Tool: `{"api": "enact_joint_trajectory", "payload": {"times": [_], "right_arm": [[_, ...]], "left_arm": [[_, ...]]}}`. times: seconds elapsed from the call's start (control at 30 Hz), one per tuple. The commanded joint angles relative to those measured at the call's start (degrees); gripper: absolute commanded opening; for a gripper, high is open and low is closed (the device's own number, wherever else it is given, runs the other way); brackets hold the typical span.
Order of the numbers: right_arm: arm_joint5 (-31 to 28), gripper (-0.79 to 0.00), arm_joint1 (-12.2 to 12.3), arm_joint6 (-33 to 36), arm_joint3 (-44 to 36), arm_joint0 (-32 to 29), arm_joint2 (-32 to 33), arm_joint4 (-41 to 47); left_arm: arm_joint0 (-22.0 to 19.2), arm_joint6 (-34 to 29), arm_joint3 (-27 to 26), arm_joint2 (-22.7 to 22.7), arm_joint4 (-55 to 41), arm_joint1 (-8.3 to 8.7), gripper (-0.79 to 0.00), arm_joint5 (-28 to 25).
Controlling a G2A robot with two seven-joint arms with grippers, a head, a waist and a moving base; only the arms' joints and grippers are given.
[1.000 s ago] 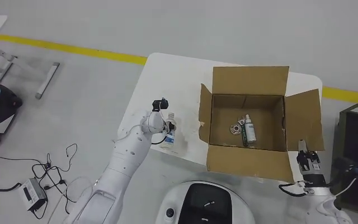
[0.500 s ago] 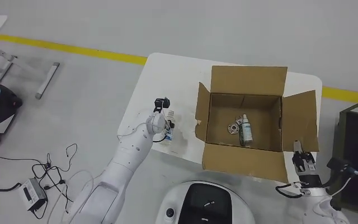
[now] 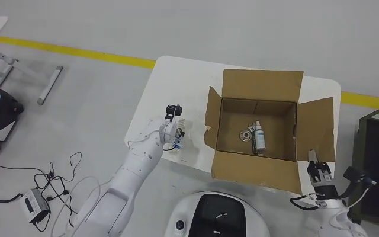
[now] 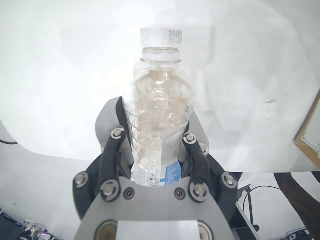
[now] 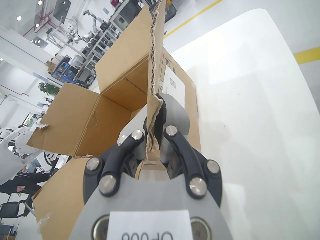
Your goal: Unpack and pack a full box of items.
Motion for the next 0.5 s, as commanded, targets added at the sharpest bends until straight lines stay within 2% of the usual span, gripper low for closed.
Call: {"api": "enact_joint_trajectory", "payload": {"times": [0.0,0.27,0.47], "right_arm": [[0.03,-0.785,-0.03,0.15,-0.08,-0.01,0.07,-0.04],[0.06,-0.785,-0.16,0.37,-0.39,-0.06,0.34,-0.08],[0.05,-0.785,-0.28,0.27,-0.52,-0.11,0.54,0.09]], "left_arm": [[-0.32,-0.36,0.54,0.19,-0.17,-0.10,0.000,0.50],[-1.20,-0.77,1.65,0.63,-0.56,-0.31,0.000,1.15],[-0.83,-1.45,-1.82,-0.01,0.24,0.06,0.000,2.06]]}}
